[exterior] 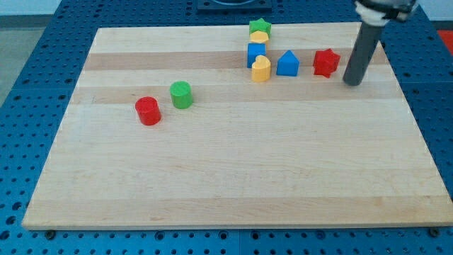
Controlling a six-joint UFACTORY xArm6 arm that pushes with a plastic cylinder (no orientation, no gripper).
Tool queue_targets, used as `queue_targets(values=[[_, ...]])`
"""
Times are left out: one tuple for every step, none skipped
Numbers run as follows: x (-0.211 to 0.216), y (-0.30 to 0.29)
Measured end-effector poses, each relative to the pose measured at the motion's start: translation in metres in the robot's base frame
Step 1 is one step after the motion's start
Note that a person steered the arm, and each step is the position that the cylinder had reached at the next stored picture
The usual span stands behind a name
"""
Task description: Move red star on right side of blue triangle
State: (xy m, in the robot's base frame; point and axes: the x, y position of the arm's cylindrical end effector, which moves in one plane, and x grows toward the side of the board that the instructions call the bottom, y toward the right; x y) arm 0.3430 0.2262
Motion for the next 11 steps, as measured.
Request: queue_targets(values=[[-0.042,0.015],[-0.047,0.004],[-0.047,-0.023],[-0.046,-0.043],[-0.046,-0.051],[-0.046,-0.054],[-0.046,-0.068],[-0.048,-0.089],[-0.056,-0.09],[-0.062,-0.096],[-0.062,-0.107]])
